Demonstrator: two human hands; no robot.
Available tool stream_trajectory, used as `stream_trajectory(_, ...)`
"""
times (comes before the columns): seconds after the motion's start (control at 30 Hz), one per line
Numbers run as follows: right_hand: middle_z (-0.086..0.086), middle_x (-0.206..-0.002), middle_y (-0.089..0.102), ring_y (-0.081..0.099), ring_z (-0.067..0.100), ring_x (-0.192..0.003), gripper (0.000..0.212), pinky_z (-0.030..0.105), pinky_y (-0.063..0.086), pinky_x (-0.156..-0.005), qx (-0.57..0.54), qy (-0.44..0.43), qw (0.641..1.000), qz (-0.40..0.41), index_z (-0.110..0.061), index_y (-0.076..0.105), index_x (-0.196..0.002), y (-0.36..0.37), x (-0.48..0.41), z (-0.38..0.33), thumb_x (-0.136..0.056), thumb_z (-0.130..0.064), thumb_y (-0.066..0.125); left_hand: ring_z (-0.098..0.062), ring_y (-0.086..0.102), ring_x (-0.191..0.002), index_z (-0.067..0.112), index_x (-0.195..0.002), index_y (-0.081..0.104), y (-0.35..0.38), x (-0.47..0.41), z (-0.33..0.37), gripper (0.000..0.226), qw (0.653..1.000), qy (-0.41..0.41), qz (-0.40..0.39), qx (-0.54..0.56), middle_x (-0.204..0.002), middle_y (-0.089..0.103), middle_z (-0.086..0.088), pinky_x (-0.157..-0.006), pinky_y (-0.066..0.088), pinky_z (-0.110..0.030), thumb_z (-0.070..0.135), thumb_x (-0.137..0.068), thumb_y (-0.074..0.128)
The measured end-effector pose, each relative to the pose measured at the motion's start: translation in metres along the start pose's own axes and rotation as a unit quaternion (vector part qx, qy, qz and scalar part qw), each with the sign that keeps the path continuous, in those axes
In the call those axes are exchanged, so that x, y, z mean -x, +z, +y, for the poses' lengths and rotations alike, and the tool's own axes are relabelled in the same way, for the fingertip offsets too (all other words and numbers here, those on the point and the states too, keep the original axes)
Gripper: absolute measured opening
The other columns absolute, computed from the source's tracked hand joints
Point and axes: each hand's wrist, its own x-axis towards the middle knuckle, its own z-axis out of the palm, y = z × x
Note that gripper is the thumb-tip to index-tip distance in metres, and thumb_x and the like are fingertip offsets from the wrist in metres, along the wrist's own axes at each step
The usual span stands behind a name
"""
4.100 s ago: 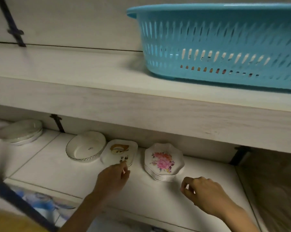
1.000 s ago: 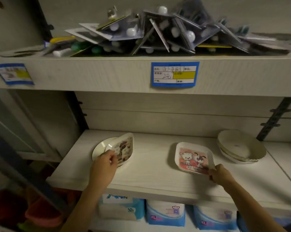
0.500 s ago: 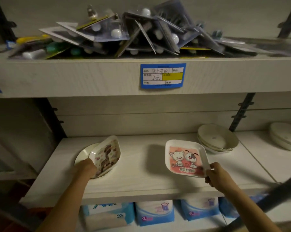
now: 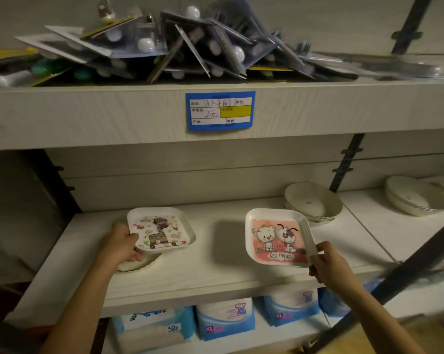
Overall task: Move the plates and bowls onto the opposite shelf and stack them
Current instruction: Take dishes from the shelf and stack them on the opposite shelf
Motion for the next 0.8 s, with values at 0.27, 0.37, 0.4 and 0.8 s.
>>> stream_trajectory(0.27,0.005,-0.074,0.061,0.06,0.015,-0.066,0.014,0.023,0.046,-0.054,-0.05,0.041,0.996,0.056,-0.01,0.046,-0.105,-0.027,0.028,0.024,-0.096,-0.021,0.043,-0.011,0.058,-0.032,0.003,-0.097,0.039,0.045,0.044,0.036,0.006,0.985,0.107,-0.079,0.111,-0.07,0.064,-0.016,-0.033,0.044,-0.018,0.005,-0.093,0.043)
stream_trajectory(0.37,0.006,-0.075,0.06,0.058,0.014,-0.063,0.014,0.021,0.043,-0.052,-0.082,0.057,0.991,0.085,-0.009,0.047,-0.105,-0.042,0.048,0.036,-0.097,-0.019,0.042,-0.019,0.059,-0.039,0.011,-0.09,0.039,0.069,0.064,0.051,0.008,0.976,0.139,-0.104,0.132,-0.071,0.064,-0.015,-0.037,0.047,-0.023,0.007,-0.093,0.044)
stream_trajectory(0.4,0.006,-0.074,0.06,0.057,0.013,-0.06,0.014,0.021,0.042,-0.05,-0.086,0.056,0.99,0.096,-0.008,0.048,-0.104,-0.048,0.055,0.041,-0.097,-0.018,0.042,-0.024,0.06,-0.045,0.016,-0.086,0.039,0.077,0.071,0.057,0.012,0.973,0.145,-0.113,0.139,-0.074,0.065,-0.015,-0.041,0.048,-0.027,0.008,-0.094,0.044)
stream_trajectory(0.8,0.009,-0.062,0.058,0.045,0.016,-0.051,0.014,0.026,0.035,-0.046,-0.149,0.112,0.966,0.181,-0.005,0.047,-0.105,-0.127,0.121,0.136,-0.097,-0.013,0.039,-0.019,0.066,-0.07,0.012,-0.1,0.041,0.162,0.169,0.133,0.009,0.944,0.232,-0.212,0.098,-0.075,0.063,0.003,-0.048,0.055,-0.027,0.01,-0.093,0.046)
